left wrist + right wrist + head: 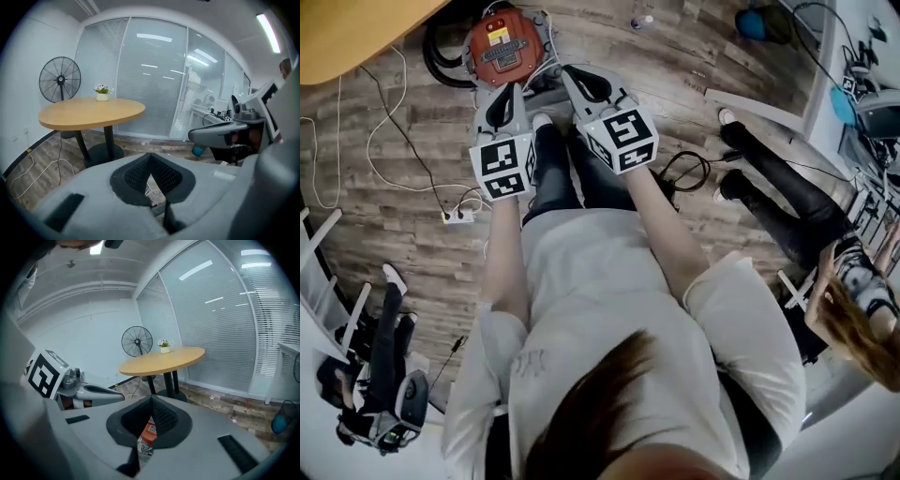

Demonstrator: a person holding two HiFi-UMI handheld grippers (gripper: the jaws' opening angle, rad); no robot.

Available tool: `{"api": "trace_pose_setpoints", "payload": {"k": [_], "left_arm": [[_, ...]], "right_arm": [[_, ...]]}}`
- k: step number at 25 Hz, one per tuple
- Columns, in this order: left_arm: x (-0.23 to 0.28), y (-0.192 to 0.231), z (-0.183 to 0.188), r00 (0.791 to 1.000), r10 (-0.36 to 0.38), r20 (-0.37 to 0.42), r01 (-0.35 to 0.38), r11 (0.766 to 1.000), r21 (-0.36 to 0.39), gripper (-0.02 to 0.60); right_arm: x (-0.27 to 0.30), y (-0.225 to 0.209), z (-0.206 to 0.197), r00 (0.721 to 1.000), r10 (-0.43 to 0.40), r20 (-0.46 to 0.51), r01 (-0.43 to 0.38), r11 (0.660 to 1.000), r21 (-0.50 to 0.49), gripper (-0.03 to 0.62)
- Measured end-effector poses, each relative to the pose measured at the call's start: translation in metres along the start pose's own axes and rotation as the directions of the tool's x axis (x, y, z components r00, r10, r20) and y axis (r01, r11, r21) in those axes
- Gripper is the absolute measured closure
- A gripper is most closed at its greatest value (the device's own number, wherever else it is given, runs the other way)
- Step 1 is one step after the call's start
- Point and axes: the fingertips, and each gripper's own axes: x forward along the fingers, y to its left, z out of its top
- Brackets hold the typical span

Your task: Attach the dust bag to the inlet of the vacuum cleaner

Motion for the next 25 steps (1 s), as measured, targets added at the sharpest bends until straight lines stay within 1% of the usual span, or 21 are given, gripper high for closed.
{"api": "trace_pose_setpoints", "payload": {"k": [7, 11, 13, 17, 25], "left_arm": [[-0.036, -0.008, 0.043, 0.998, -0.006, 0.067, 0.005, 1.000, 0.010, 0.566], [-0.054, -0.018, 0.073, 0.991, -0.010, 0.130, 0.001, 0.997, 0.074, 0.565], [-0.059, -0.022, 0.087, 0.987, -0.014, 0.159, -0.001, 0.996, 0.090, 0.565], [-0.067, -0.025, 0.102, 0.984, -0.002, 0.178, -0.013, 0.997, 0.080, 0.565], [-0.080, -0.031, 0.144, 0.972, -0.016, 0.235, -0.009, 0.995, 0.104, 0.565]], "right_arm": [[-0.020, 0.025, 0.035, 0.998, 0.031, 0.048, -0.029, 0.999, -0.029, 0.592], [-0.032, 0.037, 0.062, 0.994, 0.054, 0.096, -0.051, 0.998, -0.036, 0.592], [-0.038, 0.041, 0.075, 0.991, 0.060, 0.120, -0.054, 0.997, -0.049, 0.592], [-0.050, 0.048, 0.094, 0.988, 0.061, 0.145, -0.056, 0.998, -0.039, 0.592], [-0.065, 0.051, 0.127, 0.979, 0.076, 0.192, -0.055, 0.992, -0.112, 0.592]]}}
